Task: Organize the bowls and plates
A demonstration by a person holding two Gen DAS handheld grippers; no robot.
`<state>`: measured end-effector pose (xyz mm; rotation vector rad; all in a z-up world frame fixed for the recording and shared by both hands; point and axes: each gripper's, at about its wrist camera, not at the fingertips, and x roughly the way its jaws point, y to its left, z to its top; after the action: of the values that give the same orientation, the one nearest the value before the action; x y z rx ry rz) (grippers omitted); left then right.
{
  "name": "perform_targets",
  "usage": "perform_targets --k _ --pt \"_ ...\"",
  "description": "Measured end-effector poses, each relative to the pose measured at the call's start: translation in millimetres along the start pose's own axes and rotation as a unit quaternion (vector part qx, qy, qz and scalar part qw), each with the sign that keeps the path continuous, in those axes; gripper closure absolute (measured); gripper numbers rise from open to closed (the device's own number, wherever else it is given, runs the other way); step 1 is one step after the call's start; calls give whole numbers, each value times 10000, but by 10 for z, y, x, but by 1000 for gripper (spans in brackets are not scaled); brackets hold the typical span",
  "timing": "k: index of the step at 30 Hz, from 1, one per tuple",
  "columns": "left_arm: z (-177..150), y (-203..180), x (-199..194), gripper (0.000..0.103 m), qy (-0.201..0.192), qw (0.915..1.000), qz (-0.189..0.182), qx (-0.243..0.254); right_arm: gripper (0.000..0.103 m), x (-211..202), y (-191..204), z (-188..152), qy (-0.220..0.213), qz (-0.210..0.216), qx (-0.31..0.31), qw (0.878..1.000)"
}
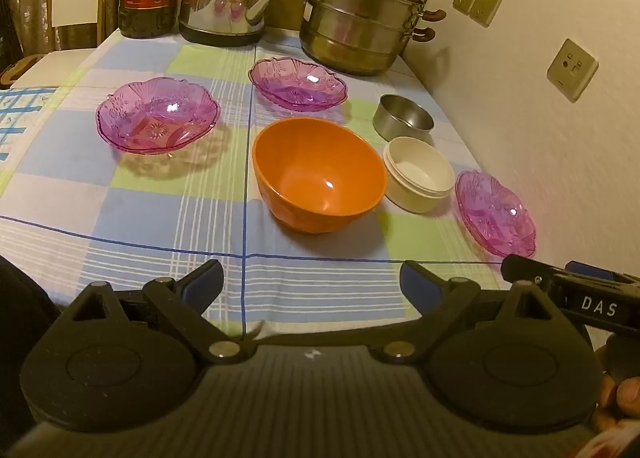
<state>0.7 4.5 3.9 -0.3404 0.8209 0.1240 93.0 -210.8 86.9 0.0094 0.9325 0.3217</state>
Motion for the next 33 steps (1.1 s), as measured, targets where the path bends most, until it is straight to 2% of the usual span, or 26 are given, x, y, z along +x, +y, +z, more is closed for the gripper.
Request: perform_targets --k 33 --pt "8 -20 14 9 37 10000 -33 28 1 0 1 2 -11 -3 -5 10000"
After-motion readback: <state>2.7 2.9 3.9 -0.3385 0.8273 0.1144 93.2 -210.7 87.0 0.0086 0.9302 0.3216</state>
